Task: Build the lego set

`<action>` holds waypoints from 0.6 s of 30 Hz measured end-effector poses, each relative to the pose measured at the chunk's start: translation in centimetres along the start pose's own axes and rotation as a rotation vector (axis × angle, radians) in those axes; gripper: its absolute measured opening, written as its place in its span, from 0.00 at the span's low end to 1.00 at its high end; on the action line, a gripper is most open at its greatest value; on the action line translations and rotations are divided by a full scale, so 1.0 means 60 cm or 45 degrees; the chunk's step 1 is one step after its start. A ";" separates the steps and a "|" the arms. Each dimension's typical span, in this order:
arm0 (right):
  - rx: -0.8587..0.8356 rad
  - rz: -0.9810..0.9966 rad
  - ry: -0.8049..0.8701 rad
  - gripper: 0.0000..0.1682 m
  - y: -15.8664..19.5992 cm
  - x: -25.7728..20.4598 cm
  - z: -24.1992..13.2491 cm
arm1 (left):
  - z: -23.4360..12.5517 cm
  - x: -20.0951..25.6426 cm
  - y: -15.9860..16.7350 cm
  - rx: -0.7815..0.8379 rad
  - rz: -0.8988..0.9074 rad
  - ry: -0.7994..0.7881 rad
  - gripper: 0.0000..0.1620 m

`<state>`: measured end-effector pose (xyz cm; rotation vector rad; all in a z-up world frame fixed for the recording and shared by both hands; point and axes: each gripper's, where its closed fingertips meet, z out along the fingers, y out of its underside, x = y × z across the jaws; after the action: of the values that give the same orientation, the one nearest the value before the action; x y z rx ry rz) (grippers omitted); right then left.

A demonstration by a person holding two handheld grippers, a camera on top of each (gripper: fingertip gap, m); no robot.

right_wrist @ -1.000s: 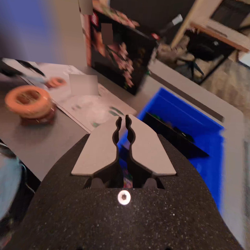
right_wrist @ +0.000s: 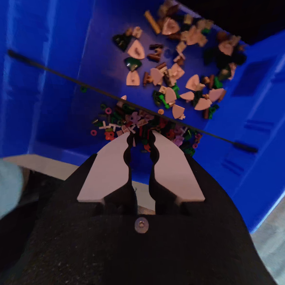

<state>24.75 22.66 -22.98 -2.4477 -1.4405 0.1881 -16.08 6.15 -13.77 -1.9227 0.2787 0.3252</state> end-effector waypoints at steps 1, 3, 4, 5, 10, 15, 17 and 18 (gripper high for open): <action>0.044 0.090 0.027 0.13 -0.003 0.002 -0.003 | -0.003 -0.001 -0.002 0.025 0.013 -0.003 0.16; 0.121 0.228 0.051 0.13 -0.010 -0.004 -0.006 | -0.006 -0.002 -0.002 0.073 0.047 0.003 0.16; 0.151 0.275 0.049 0.13 -0.016 -0.011 -0.005 | -0.006 -0.004 -0.002 0.094 0.069 0.005 0.16; 0.157 0.306 0.059 0.12 -0.018 -0.015 -0.002 | -0.006 -0.007 -0.002 0.117 0.087 0.010 0.15; -0.075 0.309 0.176 0.13 0.004 -0.011 0.002 | -0.002 -0.020 -0.011 0.238 0.070 0.067 0.16; -0.223 0.318 0.175 0.14 0.006 -0.012 0.010 | -0.003 -0.029 -0.005 0.329 0.022 0.092 0.17; -0.267 0.326 0.165 0.14 0.009 -0.013 0.012 | -0.005 -0.037 0.000 0.337 0.015 0.075 0.17; -0.282 0.326 0.166 0.14 0.010 -0.013 0.012 | -0.008 -0.041 0.001 0.344 0.010 0.067 0.17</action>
<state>24.67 21.85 -23.90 -2.7623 -1.1448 -0.0811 -18.33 5.81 -12.78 -1.6657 0.3471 0.2299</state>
